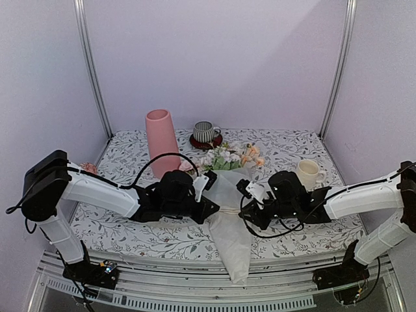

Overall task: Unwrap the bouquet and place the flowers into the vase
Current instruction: Untie the half-tied ribbon from the folded wrapping paper.

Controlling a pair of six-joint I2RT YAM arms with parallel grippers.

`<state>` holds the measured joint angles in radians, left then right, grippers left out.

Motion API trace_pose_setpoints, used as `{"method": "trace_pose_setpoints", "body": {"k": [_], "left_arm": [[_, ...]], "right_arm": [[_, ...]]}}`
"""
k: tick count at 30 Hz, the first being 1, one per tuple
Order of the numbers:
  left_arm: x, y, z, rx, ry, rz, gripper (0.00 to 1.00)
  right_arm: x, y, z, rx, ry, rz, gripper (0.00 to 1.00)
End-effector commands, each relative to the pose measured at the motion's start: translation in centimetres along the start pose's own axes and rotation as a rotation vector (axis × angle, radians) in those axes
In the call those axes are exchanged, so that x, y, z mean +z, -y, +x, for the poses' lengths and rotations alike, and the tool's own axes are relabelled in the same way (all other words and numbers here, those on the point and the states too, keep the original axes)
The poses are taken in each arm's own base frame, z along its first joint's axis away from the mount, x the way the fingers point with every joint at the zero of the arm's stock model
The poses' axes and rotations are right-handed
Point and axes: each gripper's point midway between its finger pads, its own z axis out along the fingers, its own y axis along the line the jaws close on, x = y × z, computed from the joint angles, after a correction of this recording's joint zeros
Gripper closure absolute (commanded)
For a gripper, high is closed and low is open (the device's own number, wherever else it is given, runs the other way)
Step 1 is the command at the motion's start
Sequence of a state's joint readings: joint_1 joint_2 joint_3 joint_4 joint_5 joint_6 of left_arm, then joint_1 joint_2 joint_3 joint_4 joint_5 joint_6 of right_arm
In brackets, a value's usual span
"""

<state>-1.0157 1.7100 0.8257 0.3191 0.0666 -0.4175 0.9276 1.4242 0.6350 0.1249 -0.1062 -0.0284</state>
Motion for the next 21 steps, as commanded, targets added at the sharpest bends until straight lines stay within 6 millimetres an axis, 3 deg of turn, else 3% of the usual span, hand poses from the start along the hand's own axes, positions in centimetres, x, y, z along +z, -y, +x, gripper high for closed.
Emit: {"method": "trace_pose_setpoints", "body": {"k": [1, 21], "left_arm": [[0.0, -0.5, -1.3, -0.017, 0.043, -0.015, 1.0], [0.9, -1.2, -1.7, -0.048, 0.066, -0.022, 1.0]], "right_arm": [[0.5, -0.3, -0.2, -0.041, -0.023, 0.011, 0.77], [2.0, -1.4, -0.9, -0.083, -0.046, -0.054, 0.8]]}}
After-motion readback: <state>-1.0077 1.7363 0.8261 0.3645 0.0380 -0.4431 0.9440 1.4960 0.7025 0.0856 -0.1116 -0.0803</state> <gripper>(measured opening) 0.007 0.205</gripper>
